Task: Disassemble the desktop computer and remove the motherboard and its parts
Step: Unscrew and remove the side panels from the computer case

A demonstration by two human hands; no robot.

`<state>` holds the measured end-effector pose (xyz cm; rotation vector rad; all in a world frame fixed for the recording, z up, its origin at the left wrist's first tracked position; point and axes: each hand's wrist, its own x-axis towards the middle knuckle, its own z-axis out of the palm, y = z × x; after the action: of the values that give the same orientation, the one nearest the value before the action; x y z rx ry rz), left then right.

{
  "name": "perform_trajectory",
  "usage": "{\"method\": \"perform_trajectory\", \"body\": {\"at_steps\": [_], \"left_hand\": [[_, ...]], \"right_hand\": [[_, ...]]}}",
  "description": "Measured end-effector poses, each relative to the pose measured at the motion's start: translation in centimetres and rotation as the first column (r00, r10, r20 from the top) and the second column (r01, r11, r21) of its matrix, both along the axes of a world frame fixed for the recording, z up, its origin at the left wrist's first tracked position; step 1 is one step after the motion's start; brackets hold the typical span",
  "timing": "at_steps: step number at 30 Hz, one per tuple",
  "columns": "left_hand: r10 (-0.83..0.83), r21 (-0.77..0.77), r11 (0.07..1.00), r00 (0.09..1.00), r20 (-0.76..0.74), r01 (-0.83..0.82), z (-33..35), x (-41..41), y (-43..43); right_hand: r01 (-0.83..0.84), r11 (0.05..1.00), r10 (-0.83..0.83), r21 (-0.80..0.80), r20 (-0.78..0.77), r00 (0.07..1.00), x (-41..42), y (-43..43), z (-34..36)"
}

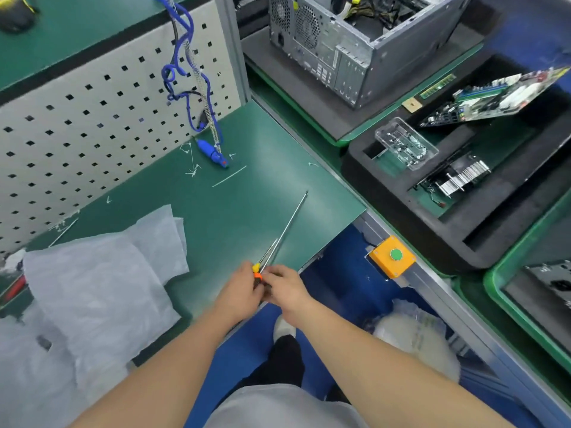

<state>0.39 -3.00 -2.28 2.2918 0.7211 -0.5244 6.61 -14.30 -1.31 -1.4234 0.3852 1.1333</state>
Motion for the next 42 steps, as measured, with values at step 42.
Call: {"method": "perform_trajectory", "body": {"at_steps": [42], "left_hand": [[-0.285,-0.461,0.632,0.740,0.610,0.623,18.0,7.6,-71.5]], "right_hand": [[0.983,0.179,-0.575,-0.032,0.808,0.131,-3.3,-68.9,15.7]]}}
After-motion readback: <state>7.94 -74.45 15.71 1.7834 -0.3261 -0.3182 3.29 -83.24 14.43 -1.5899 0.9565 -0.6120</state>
